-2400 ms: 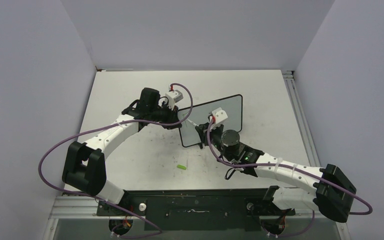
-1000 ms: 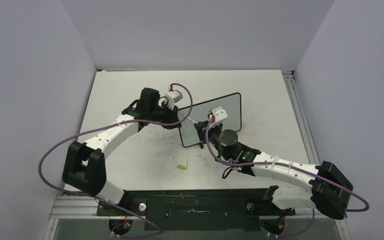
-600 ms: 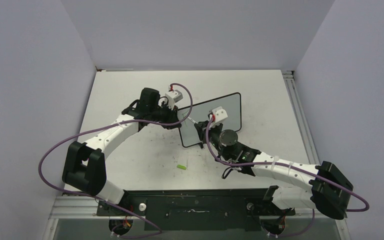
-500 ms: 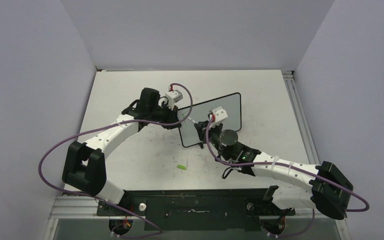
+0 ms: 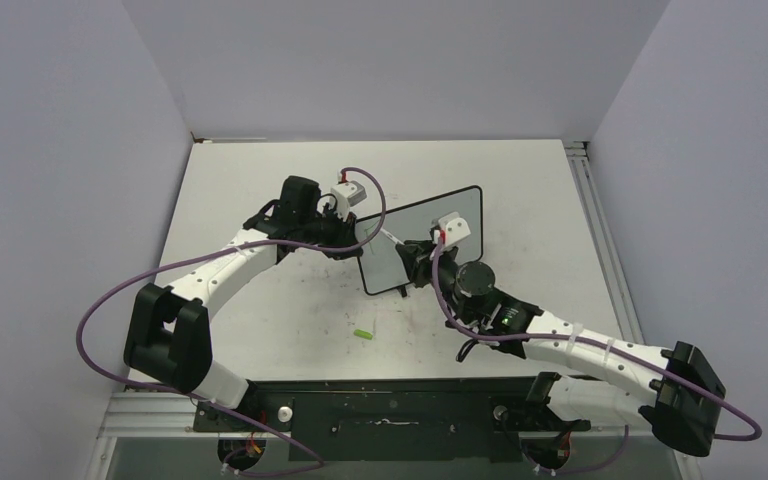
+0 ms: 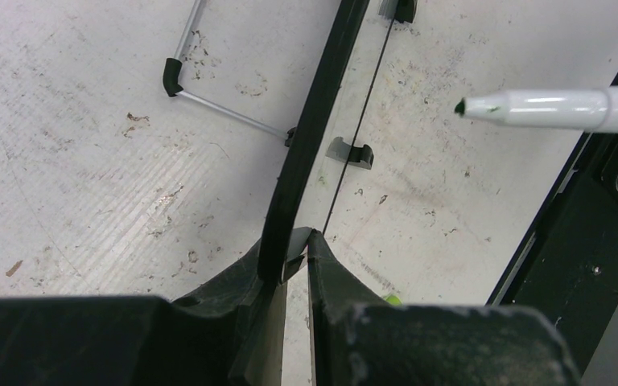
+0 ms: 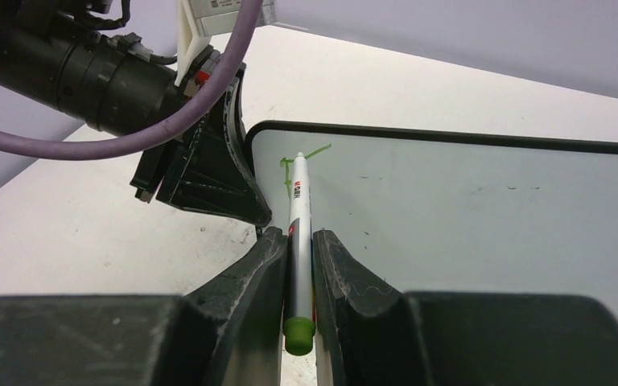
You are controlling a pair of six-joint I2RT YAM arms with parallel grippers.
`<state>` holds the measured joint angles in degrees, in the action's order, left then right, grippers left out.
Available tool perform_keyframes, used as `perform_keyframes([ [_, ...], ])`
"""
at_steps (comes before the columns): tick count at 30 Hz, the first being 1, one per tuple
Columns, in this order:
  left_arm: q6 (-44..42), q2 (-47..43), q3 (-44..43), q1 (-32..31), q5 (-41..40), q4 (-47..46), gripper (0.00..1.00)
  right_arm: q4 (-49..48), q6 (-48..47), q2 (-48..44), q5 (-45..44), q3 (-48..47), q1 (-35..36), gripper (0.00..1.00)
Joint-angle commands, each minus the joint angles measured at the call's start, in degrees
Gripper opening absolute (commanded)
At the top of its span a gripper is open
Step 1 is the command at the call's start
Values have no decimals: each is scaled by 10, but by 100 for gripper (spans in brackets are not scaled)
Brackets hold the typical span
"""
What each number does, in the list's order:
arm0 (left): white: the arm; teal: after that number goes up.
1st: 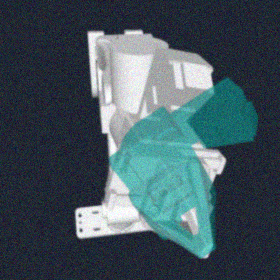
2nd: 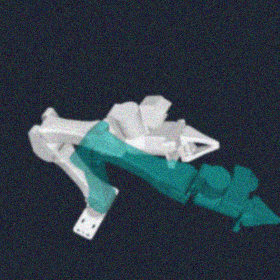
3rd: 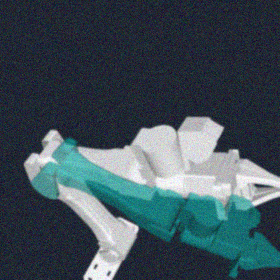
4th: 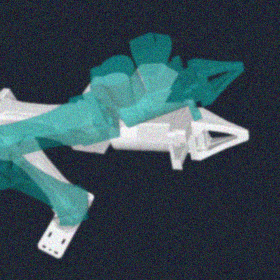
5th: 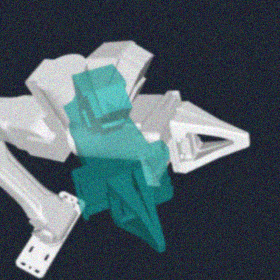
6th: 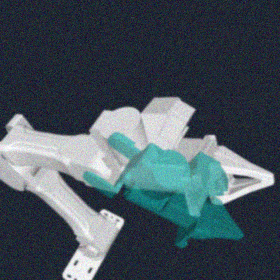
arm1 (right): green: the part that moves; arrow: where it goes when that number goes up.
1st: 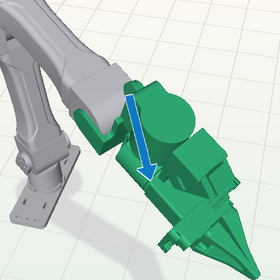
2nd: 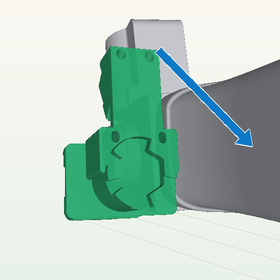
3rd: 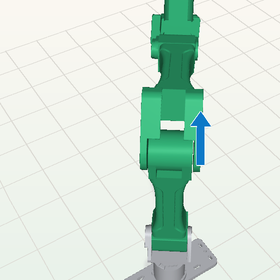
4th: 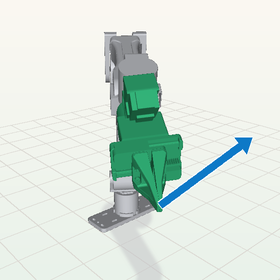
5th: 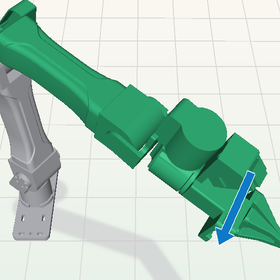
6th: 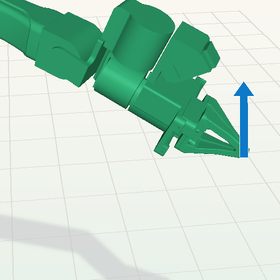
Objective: Write a sentence on the whiteboard
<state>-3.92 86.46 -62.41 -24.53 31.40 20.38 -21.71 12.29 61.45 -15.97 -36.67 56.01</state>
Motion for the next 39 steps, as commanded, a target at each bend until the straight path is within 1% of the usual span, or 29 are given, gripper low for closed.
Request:
perform_keyframes([
  [1, -28, -14, -15, 0, -32, 16, 0, 2, 1, -15, 17, -8, -14, 5],
  [9, -29, -15, -15, 0, -34, 16, 0, -10, 10, 1, 50, 4, -29, 5],
  [17, -30, -14, -16, 0, -33, 18, 0, -8, 19, 6, 51, 16, -33, 5],
  [23, -30, -13, -16, 0, -33, 18, 0, -7, 19, 11, 35, 23, -37, 5],
  [39, -31, -10, -16, 0, -33, 18, 0, -27, 21, 32, 45, 28, -50, 5],
])
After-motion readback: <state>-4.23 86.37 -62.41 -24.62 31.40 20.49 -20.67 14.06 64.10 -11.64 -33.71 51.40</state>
